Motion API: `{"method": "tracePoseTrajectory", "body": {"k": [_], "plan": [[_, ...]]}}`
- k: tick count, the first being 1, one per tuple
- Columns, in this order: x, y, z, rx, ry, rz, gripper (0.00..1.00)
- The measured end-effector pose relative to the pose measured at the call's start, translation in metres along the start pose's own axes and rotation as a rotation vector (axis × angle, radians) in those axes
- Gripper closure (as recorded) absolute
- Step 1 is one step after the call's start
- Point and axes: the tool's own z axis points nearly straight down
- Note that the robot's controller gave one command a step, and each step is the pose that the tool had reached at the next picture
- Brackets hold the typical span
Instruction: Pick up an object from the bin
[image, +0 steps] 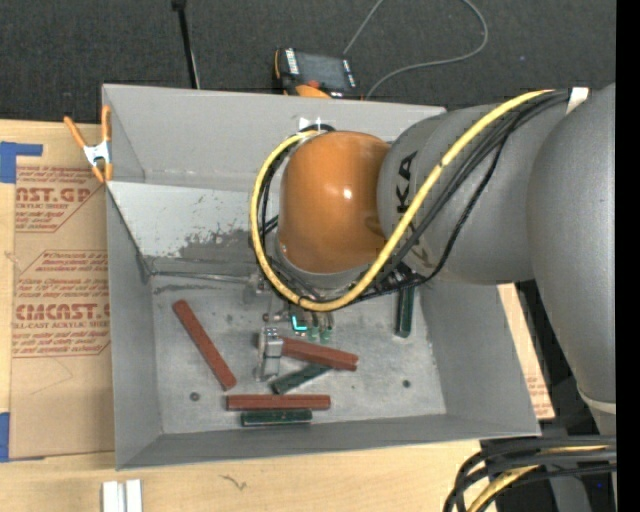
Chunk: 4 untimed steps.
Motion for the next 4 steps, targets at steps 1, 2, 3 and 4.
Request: {"method": "tracePoseTrajectory", "body": {"k": [1,2,3,4], "plan": [[-0.010,-0.060,0.115,0.001,0.000,-0.070,0.00],[0.012,-0.110,0.075,0.001,-0.007,-0.306,0.00],[0.023,-0.123,0.114,-0.001,-0.002,-0.337,0.00],[0.020,-0.123,0.110,0.000,-0.010,-0.336,1.00]]}}
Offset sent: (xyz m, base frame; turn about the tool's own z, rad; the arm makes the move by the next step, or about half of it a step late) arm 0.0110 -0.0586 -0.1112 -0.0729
